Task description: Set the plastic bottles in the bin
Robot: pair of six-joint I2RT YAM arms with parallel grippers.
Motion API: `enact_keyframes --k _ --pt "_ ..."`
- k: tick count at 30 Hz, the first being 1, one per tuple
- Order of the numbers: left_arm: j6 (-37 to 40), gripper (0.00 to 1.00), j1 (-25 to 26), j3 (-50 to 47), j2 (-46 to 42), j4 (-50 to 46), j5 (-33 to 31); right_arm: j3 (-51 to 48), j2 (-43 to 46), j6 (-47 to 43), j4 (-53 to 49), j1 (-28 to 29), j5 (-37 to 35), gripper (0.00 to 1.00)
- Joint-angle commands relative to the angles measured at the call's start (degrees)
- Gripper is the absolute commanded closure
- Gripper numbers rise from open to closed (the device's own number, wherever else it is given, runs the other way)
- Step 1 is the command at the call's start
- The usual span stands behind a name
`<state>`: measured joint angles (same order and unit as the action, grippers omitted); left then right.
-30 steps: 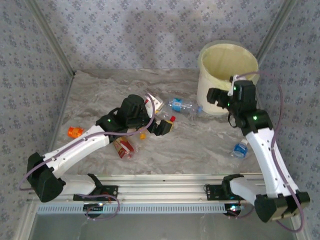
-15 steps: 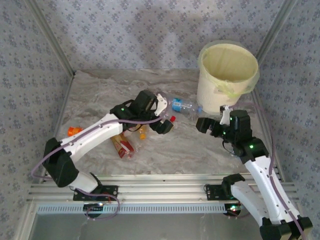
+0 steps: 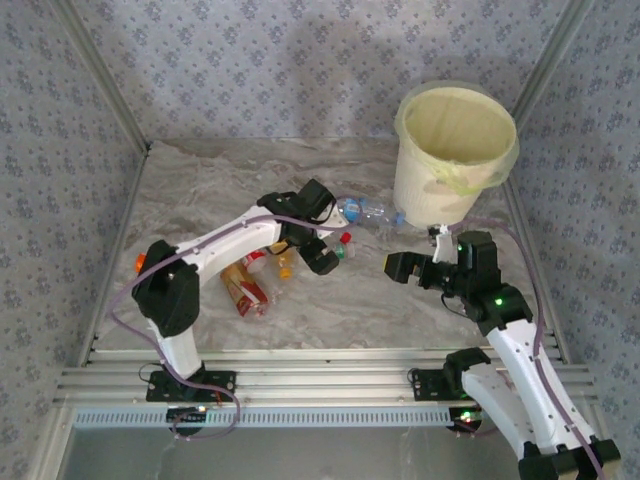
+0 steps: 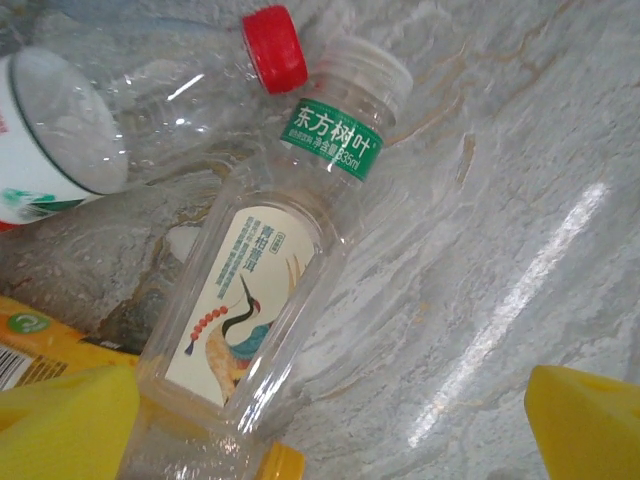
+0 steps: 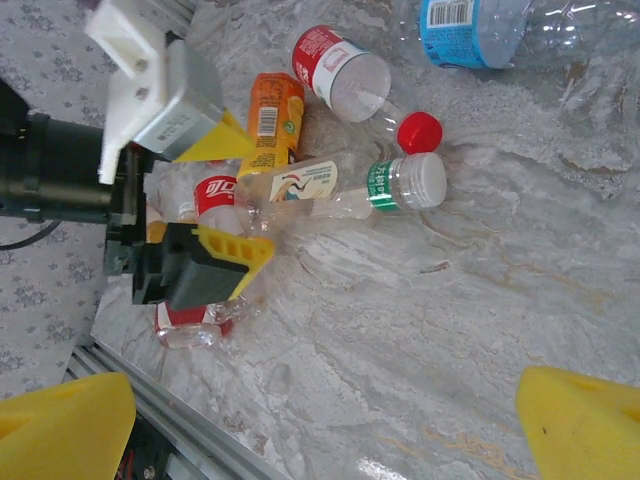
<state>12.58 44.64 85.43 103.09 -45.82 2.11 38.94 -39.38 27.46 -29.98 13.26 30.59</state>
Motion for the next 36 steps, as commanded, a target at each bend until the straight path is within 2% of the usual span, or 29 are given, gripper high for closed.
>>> enact_keyframes --k 1,14,19,25,28,36 --pt "3.92 0.01 -1.15 2.94 3.13 -2.63 0.83 -0.42 -0.41 -0.62 1.52 -1.24 2.74 0.0" --pt "6.54 0.0 -4.77 11.01 13.06 -7.7 0.9 -2.01 -5.52 0.49 4.97 -2.68 7.15 0.0" --pt "5.41 0.0 -4.74 13.49 15.96 -10.05 2.81 -0.74 -9.2 -0.64 4.64 -4.43 12.04 0.0" --pt "2.88 0.02 -3.51 13.2 16.84 -10.16 3.38 0.01 -13.11 -0.45 6.59 -5.38 16.09 0.0" --pt "1.72 0.03 -1.97 12.24 16.62 -10.43 1.46 -0.01 -14.87 -0.27 6.55 -6.49 17.37 0.0" --pt "-1.6 0.09 0.84 6.14 14.32 -8.67 0.61 -0.77 -13.02 -0.21 4.9 -8.32 16.26 0.0"
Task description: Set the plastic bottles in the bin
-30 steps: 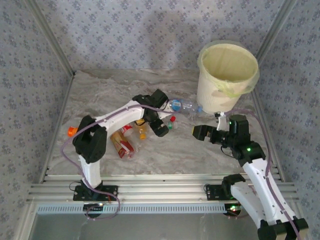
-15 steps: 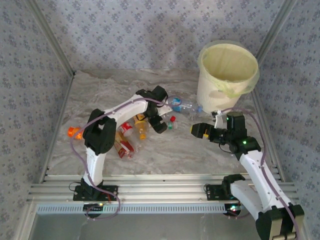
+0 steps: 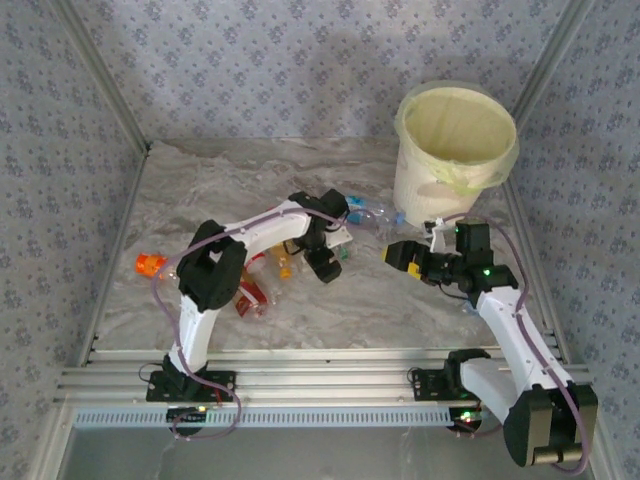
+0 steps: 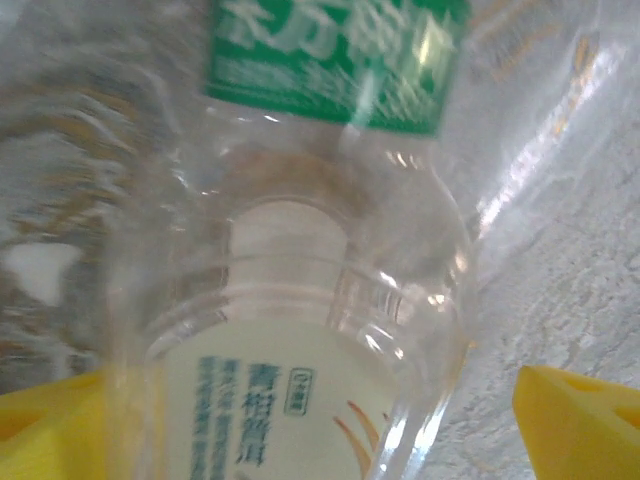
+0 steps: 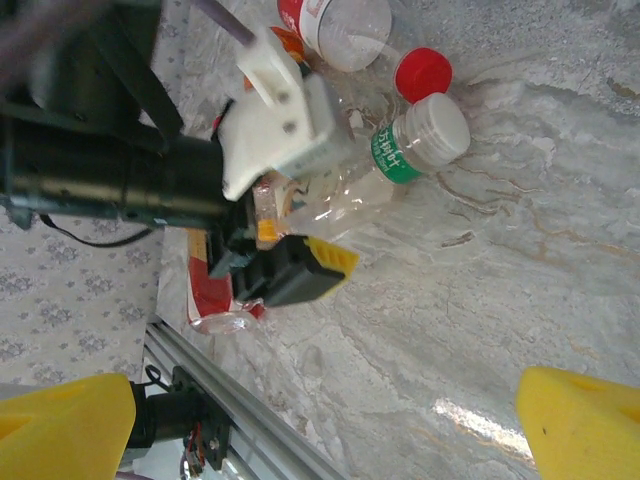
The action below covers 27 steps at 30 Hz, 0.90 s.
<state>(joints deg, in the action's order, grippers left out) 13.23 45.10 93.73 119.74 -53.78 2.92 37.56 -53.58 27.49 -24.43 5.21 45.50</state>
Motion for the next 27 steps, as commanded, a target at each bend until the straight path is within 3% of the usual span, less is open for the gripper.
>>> enact_keyframes --k 1,11,18,22,27 --pt "-2.55 0.1 0.52 -2.76 -2.77 -0.56 -0.13 0.45 1.39 -0.2 -0.83 -0.24 1.14 0.0" --pt "-6.34 0.27 1.93 -7.25 -7.9 2.22 0.02 -2.45 5.24 3.61 0.68 0.49 -3.77 0.0" --pt "-7.12 0.41 1.87 -7.3 -9.92 4.01 3.94 -6.29 8.66 8.11 4.52 4.46 -9.21 0.0" --pt "-7.55 0.43 1.87 -6.78 -12.17 4.44 8.19 -6.96 9.51 12.33 5.92 6.74 -11.83 0.0" --pt "-11.49 0.44 1.91 -5.47 -16.21 7.97 18.49 -7.17 9.81 18.56 9.23 8.33 -14.09 0.04"
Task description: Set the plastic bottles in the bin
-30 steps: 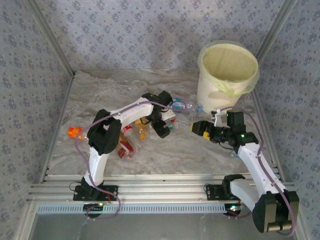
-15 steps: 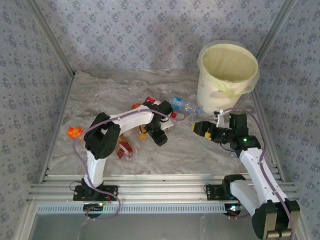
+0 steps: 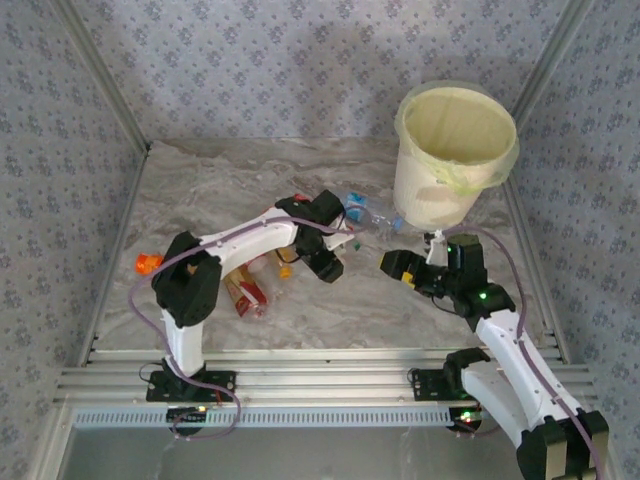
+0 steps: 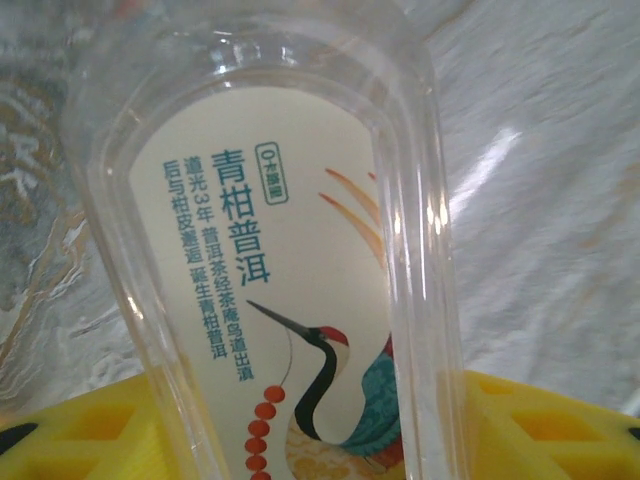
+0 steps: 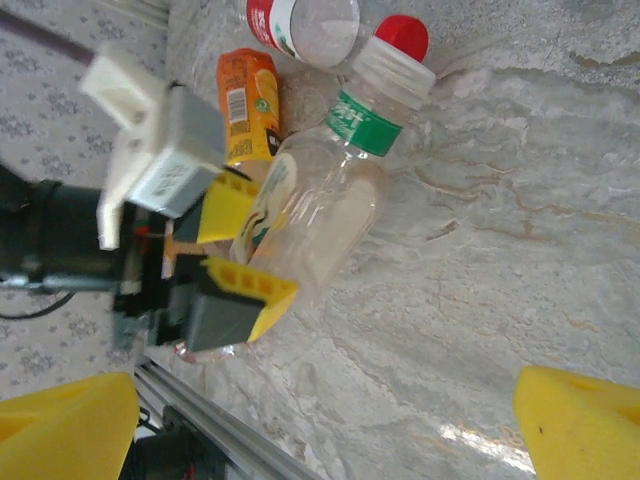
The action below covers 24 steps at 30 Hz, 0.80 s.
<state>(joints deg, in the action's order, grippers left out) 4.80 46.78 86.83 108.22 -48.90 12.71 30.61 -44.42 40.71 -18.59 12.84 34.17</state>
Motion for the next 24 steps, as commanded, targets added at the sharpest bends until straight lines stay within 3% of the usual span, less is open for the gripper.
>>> enact_keyframes --k 1,7,11,18,24 --pt "-4.02 0.45 0.18 1.3 -5.48 4.35 10.67 -0.12 0.73 6.82 3.87 0.93 -3.62 0.06" --pt "-10.9 0.46 -0.02 -1.82 -10.57 14.21 20.38 2.77 0.68 10.54 5.56 1.68 -6.99 0.14" --pt "-14.74 0.46 -0.01 -5.39 -14.13 19.94 23.56 6.79 0.64 10.03 4.39 1.66 -9.05 0.19" --pt "-15.48 0.46 0.57 -9.66 -17.74 24.03 21.29 15.42 -3.28 7.04 1.74 1.05 -10.32 0.23" --pt "-14.91 0.46 1.77 -11.14 -20.3 25.1 17.82 21.33 -10.69 5.79 2.06 0.46 -5.78 0.24"
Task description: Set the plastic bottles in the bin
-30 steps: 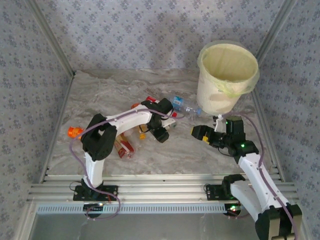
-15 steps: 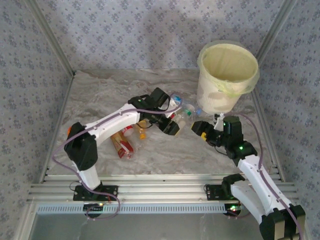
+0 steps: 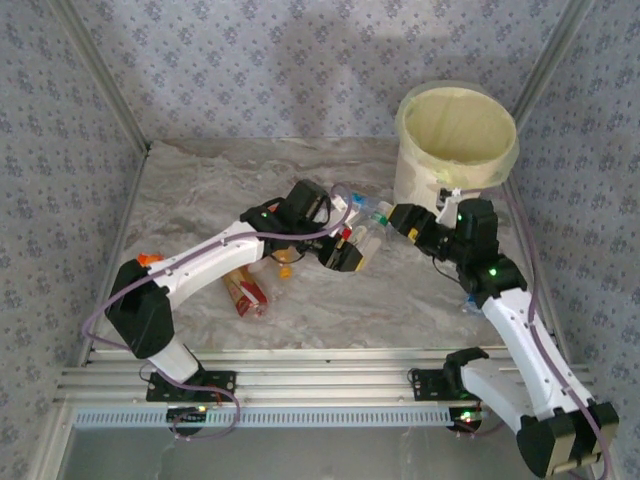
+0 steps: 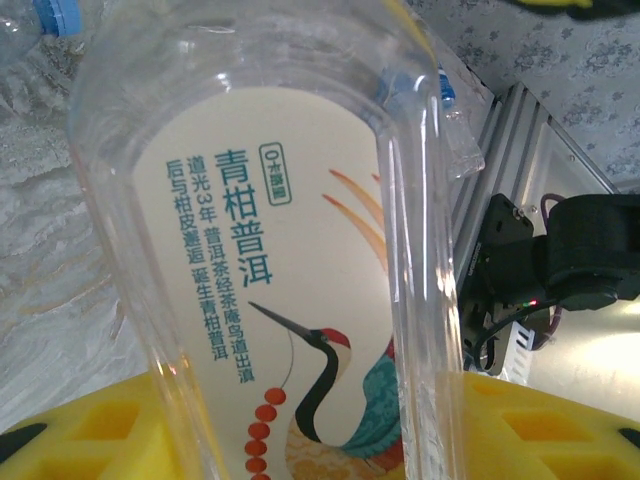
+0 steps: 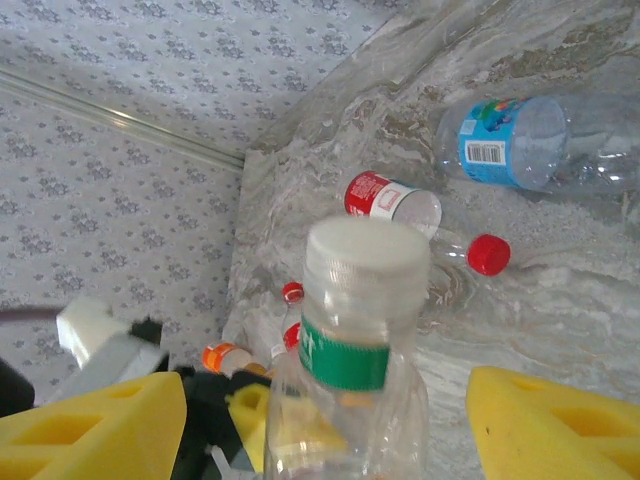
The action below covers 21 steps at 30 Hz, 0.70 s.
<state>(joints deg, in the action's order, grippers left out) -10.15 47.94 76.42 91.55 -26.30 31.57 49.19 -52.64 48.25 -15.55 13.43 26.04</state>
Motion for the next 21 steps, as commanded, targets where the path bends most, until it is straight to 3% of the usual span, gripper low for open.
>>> enact_keyframes --k 1,8,16,21 --pt "0.25 0.46 0.6 -0.8 -3.73 2.44 -1.28 3.49 -3.51 -1.83 -0.82 0.09 2.76 0.24" --pt "1.77 0.46 0.63 -1.24 -4.48 2.44 -1.25 5.22 -8.2 -2.19 1.43 1.81 3.46 0.24" --pt "1.54 0.46 0.66 -1.01 -3.06 2.4 0.14 6.23 -11.37 -2.63 3.36 3.97 2.71 0.35" --pt "1.4 0.45 0.68 -0.92 -2.58 2.4 0.36 6.27 -11.99 -2.38 4.11 4.23 2.71 0.47"
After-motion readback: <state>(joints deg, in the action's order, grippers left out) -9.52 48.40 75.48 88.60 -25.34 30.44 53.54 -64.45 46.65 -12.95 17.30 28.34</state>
